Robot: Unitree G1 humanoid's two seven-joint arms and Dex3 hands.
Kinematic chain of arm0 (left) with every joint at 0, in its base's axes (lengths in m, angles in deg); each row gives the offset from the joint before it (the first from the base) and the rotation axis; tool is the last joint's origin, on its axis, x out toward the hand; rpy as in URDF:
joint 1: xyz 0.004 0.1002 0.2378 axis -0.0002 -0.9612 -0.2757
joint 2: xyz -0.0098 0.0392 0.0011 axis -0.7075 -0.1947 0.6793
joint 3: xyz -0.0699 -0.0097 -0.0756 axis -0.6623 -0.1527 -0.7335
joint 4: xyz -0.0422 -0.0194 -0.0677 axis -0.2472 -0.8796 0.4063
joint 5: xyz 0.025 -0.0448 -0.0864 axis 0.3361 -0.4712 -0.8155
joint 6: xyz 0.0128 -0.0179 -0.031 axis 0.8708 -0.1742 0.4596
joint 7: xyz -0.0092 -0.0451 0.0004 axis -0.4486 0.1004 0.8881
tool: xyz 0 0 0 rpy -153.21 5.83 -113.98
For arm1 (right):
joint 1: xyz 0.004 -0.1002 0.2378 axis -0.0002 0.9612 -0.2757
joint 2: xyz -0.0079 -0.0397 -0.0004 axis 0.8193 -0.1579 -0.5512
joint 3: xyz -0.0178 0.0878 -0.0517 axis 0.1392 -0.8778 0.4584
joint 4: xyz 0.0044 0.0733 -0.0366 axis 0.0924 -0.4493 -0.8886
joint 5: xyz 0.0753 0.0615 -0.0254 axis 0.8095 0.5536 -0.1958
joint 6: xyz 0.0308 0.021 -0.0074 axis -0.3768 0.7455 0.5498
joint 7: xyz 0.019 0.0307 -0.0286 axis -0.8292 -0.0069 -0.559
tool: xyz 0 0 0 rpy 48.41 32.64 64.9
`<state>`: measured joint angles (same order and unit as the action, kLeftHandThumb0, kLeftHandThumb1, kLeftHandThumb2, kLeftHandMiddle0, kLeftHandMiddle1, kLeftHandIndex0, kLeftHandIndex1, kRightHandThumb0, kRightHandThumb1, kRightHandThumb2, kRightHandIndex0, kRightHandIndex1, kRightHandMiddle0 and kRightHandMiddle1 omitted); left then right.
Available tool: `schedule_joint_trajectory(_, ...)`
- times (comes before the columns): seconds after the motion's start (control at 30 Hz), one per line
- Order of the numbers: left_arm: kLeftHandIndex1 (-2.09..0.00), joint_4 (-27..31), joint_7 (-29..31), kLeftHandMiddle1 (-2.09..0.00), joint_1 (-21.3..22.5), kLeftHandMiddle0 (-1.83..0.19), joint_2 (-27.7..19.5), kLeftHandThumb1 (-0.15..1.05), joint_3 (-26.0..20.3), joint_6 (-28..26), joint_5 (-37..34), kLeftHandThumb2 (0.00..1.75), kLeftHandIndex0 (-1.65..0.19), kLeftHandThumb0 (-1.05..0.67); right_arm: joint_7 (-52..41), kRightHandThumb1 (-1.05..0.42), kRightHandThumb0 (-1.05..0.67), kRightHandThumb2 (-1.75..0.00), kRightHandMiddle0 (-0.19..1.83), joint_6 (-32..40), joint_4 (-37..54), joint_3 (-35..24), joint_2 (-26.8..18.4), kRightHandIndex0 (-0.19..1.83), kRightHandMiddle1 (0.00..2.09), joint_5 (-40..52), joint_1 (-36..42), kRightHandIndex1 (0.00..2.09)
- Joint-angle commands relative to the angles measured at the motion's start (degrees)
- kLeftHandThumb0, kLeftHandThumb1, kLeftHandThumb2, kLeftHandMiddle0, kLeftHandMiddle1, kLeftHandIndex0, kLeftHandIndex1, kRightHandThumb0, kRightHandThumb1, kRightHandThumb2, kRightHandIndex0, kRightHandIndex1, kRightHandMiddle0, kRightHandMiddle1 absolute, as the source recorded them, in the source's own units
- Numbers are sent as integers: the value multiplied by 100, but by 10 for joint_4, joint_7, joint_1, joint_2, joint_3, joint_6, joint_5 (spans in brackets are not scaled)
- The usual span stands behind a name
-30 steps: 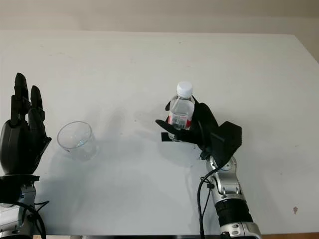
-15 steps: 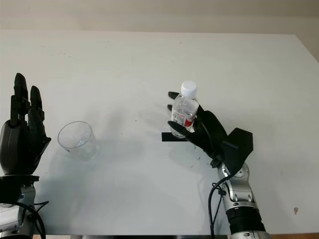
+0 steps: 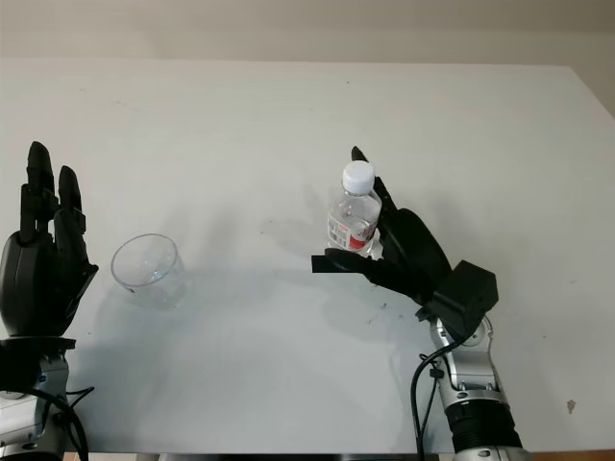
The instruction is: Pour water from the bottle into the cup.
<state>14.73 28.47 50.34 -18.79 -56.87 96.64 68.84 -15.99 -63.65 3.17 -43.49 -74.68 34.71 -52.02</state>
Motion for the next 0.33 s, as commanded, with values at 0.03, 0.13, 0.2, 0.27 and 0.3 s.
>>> schedule_joint_trajectory(0.03, 0, -7, -1, 0, -3, 19, -1, 105, -1, 2, 1, 76, 19, -62, 32, -98, -86, -6, -19, -18, 7, -16, -18, -19, 0, -18, 7, 0)
schedule_joint_trajectory(0.13, 0, -6, -5, 0, -3, 19, -3, 105, -2, -2, 3, 75, 19, -62, 46, -100, -85, -7, -19, -24, 10, -23, -33, -19, 0, -27, 6, 0)
schedule_joint_trajectory(0.2, 0, -6, -7, 0, -2, 19, -4, 105, -2, -2, 5, 75, 19, -63, 48, -101, -86, -7, -19, -22, 3, -26, -36, -19, 0, -21, 1, 0)
schedule_joint_trajectory(0.27, 0, -8, -3, 0, -3, 19, -4, 105, -2, 2, 2, 76, 19, -62, 52, -101, -88, -6, -19, -14, 2, -25, -35, -19, 0, -20, 0, 0)
schedule_joint_trajectory(0.3, 0, -8, -1, 0, -4, 19, -4, 105, -2, 4, 1, 77, 19, -61, 52, -101, -89, -6, -19, -12, 1, -24, -35, -19, 0, -21, 0, 0)
